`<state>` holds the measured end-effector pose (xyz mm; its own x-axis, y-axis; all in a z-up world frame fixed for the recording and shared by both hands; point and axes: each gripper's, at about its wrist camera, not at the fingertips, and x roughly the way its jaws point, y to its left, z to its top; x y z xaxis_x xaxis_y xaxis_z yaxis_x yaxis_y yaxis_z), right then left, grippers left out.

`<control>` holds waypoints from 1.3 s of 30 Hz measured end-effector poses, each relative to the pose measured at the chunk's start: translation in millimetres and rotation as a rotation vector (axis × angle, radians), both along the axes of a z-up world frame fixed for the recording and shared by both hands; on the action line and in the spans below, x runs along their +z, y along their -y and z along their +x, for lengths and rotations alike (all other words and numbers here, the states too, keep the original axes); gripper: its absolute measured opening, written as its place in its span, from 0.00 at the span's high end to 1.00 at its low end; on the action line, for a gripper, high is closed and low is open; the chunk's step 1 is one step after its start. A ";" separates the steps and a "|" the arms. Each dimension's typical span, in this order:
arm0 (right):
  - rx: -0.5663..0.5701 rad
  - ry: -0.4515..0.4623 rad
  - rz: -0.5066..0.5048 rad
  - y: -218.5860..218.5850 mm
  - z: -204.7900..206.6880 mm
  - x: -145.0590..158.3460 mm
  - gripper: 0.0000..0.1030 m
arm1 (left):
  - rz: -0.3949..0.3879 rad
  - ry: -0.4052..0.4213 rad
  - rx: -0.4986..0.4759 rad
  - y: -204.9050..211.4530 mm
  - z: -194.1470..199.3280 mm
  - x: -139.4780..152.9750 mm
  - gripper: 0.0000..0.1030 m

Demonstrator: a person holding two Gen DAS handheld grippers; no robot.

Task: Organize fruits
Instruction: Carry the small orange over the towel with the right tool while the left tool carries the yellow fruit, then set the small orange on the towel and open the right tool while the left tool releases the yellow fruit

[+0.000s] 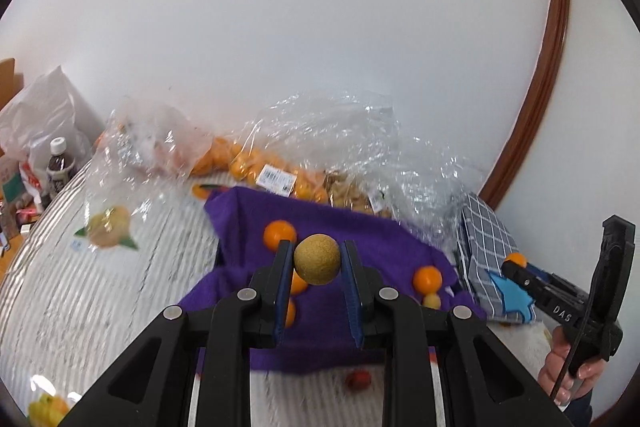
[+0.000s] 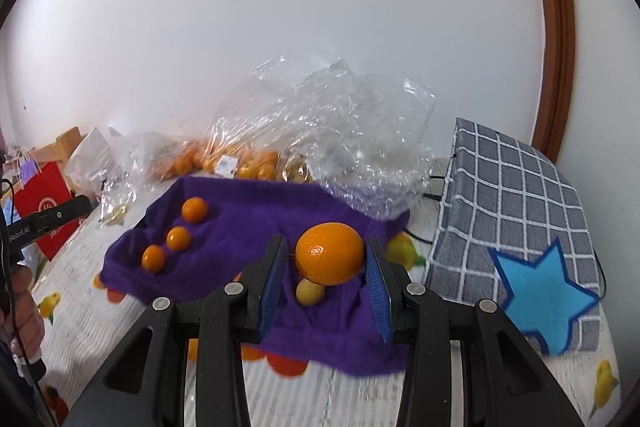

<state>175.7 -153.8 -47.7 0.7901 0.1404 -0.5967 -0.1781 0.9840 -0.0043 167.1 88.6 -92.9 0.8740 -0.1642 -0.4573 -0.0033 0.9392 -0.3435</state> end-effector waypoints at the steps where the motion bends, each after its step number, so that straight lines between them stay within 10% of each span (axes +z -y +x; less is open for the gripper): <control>1: -0.002 -0.007 0.007 -0.8 5.2 -1.2 0.62 | -0.008 -0.004 0.000 1.0 5.8 -0.2 0.78; 20: 0.044 -0.212 -0.060 -4.6 35.1 -70.2 0.62 | -0.141 -0.108 -0.003 -1.6 45.5 -62.7 0.78; 33: 0.051 -0.291 -0.063 -7.6 38.8 -83.8 0.61 | -0.069 -0.220 -0.034 19.5 56.2 -73.0 0.78; 39: 0.054 -0.230 -0.018 -2.3 29.8 -68.3 0.45 | -0.006 -0.260 -0.057 45.0 73.2 -70.6 0.78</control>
